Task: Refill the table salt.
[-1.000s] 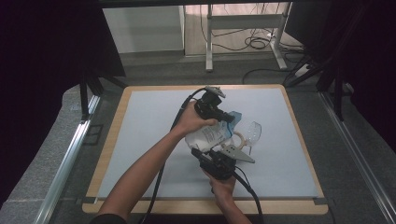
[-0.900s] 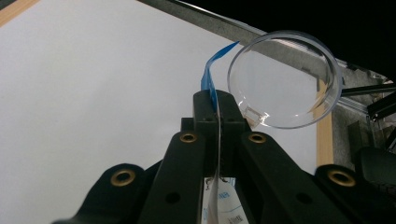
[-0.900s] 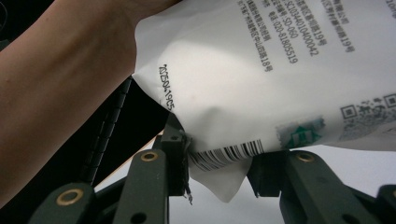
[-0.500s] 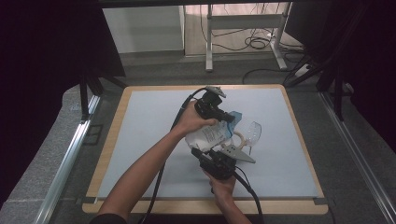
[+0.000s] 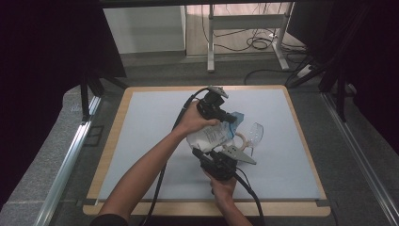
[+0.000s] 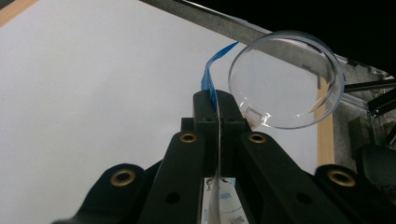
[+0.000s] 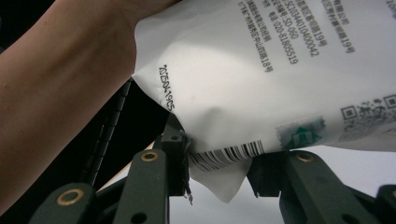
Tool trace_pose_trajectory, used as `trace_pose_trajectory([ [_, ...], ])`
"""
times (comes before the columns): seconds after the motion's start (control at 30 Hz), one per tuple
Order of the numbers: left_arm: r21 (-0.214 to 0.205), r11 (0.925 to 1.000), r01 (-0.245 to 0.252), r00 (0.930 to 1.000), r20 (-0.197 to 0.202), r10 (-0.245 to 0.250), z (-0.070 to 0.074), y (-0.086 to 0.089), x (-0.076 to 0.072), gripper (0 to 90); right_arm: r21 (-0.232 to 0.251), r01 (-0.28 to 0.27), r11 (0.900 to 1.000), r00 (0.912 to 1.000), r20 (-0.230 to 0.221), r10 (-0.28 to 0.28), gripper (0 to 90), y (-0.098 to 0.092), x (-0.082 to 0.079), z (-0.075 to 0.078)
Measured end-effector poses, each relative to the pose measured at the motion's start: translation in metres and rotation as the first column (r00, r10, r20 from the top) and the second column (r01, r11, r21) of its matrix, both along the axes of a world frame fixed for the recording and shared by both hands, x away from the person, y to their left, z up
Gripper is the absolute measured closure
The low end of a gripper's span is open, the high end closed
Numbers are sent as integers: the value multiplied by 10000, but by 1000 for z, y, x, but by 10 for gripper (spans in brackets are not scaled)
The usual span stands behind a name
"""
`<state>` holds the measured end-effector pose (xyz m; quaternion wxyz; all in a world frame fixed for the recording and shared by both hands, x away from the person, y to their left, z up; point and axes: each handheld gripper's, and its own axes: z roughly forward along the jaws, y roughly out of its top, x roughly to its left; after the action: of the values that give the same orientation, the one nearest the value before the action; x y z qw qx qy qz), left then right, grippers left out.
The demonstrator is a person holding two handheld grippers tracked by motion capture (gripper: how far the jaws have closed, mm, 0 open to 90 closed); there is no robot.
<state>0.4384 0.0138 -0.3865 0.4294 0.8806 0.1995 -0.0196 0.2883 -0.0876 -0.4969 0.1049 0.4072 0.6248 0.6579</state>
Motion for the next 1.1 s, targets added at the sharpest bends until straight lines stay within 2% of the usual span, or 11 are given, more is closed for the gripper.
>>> trace_pose_trajectory([
  [1.1, -119, 9999, 48, 10000, -84, -49, -2, 0, -2, 897, -25, -45, 10000, 10000, 11, 45, 648, -2, -2, -2],
])
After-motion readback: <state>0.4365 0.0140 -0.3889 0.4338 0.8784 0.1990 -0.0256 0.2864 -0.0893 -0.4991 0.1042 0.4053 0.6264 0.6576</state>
